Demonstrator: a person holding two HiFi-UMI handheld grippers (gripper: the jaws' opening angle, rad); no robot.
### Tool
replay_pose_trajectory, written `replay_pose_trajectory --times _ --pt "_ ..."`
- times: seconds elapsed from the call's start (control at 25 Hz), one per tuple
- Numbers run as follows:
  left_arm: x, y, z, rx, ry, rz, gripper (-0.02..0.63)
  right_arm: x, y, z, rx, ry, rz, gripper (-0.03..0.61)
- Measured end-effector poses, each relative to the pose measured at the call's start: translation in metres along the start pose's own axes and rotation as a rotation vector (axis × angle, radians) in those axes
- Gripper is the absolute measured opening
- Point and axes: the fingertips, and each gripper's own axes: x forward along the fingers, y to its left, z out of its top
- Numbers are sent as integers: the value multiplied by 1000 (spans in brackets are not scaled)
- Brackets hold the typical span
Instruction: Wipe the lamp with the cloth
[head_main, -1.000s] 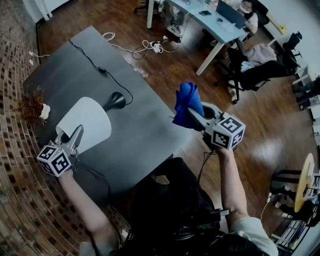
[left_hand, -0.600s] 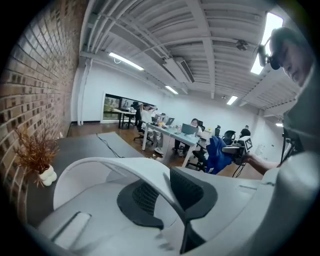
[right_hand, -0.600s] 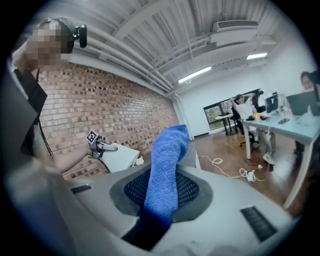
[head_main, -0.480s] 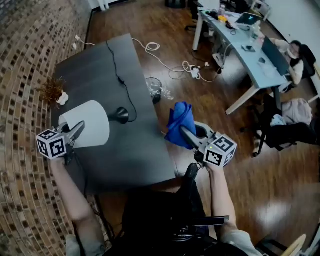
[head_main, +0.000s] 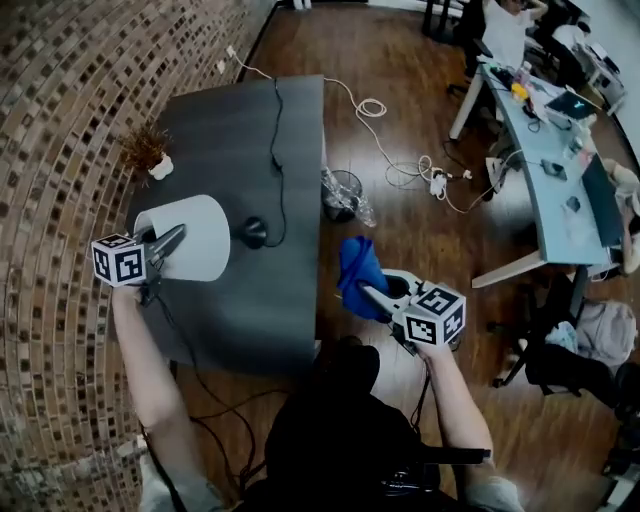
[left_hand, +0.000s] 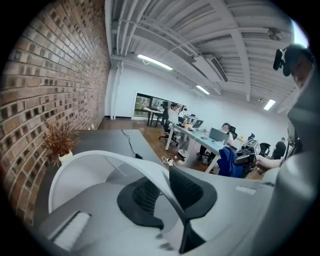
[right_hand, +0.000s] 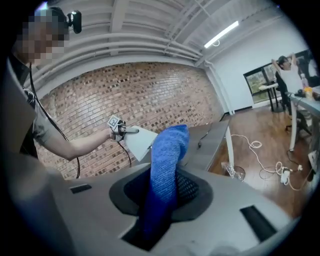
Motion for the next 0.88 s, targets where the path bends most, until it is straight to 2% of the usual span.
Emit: replay_pose_trajectory --times 0.12,0.36,0.56,0.68,0.8,0.88 --pt "15 -3 13 10 3 34 64 22 -21 14 -48 84 77 84" --pt "39 7 41 72 85 132 69 99 -65 57 -127 224 248 84" --pt "28 33 38 12 97 173 75 186 -90 83 -185 306 288 84" --pt "21 28 32 -27 63 192 75 228 -104 84 -175 355 335 84" --pt "13 19 26 -66 30 231 75 277 -97 73 -144 429 430 84" --pt "9 22 26 -107 17 273 74 314 -75 69 -125 463 526 84"
